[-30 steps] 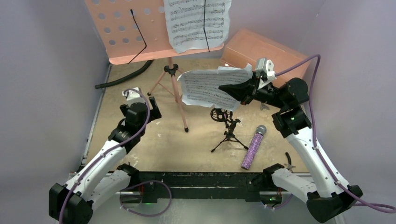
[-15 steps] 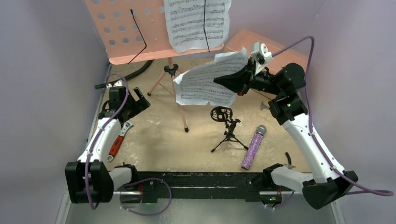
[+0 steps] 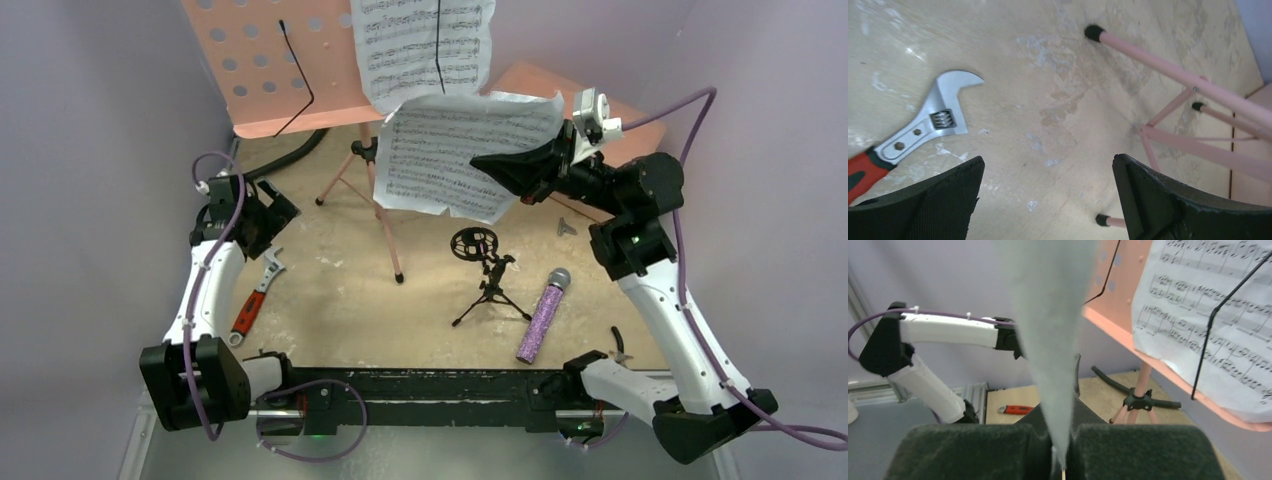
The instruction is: Set up the instrument practice props
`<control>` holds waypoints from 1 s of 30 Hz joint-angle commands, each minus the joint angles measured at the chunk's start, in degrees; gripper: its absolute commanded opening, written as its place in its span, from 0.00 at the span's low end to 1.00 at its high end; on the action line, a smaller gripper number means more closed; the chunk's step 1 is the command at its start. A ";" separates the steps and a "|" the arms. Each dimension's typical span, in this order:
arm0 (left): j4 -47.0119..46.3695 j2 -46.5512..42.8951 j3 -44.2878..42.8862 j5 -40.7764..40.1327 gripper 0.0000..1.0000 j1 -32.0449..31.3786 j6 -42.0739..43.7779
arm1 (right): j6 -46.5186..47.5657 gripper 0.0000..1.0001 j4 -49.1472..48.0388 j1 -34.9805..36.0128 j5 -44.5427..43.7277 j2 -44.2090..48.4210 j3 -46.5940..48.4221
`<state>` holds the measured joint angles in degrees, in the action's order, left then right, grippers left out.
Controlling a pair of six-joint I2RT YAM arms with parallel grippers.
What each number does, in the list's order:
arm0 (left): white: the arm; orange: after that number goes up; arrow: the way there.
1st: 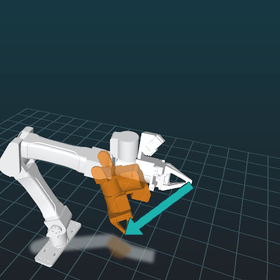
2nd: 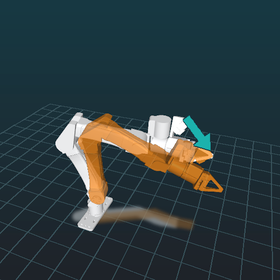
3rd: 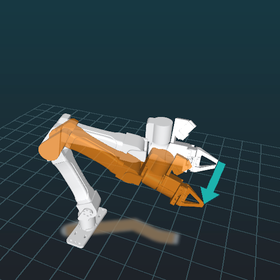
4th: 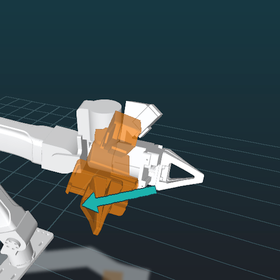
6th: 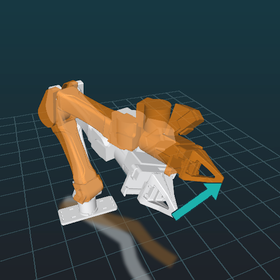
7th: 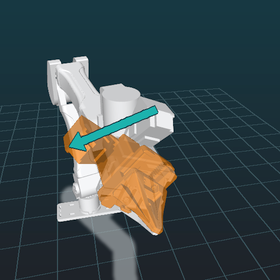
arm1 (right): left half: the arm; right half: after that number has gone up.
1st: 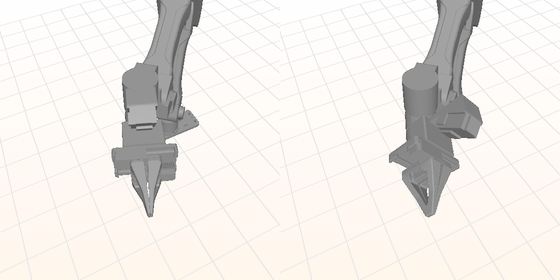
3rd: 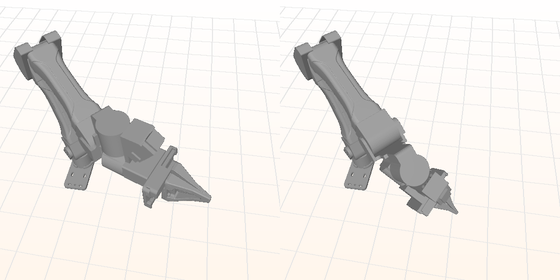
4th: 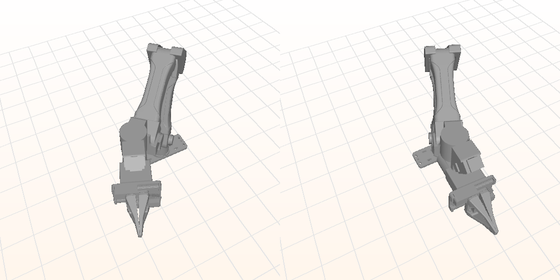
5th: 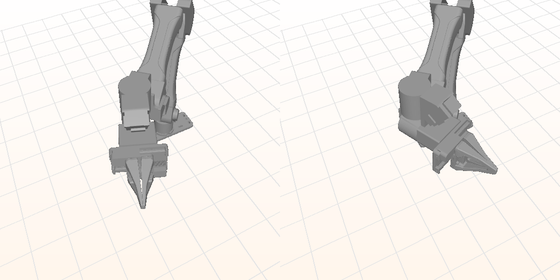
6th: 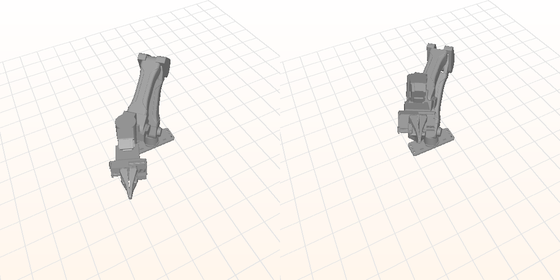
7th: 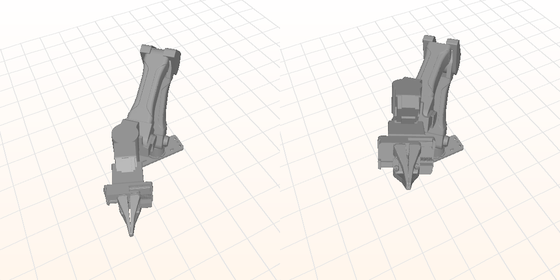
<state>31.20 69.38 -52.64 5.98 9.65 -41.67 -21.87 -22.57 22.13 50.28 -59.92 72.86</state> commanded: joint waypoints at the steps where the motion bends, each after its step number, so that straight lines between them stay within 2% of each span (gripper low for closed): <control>1: 2.67 -4.50 -6.21 -13.81 0.99 0.47 -3.21 | 0.57 0.00 0.98 0.14 -3.81 -1.26 4.57; 5: 3.13 -6.90 -9.95 -23.95 0.99 0.42 -2.52 | 0.19 0.00 1.18 0.11 -3.90 -2.13 6.54; 10: 2.68 -9.04 -15.06 -28.22 0.99 0.46 3.28 | -0.23 0.00 -0.91 0.11 -4.60 -2.29 7.07; 17: 1.65 -10.43 -21.99 -23.05 0.99 0.36 15.22 | -2.33 0.00 -2.09 0.11 -8.30 -2.20 7.23; 23: 1.88 -10.41 -27.61 -17.24 0.99 0.39 15.44 | -2.20 0.00 1.17 0.06 -8.38 -3.97 10.09; 30: 3.93 -9.91 -36.65 -15.25 0.94 0.39 15.16 | -4.74 0.00 9.39 0.10 -8.06 -10.10 21.52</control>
<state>35.22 59.92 -83.07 -11.49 9.74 -27.64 -24.05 -16.45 22.13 42.74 -67.42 87.13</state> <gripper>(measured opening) 0.949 0.004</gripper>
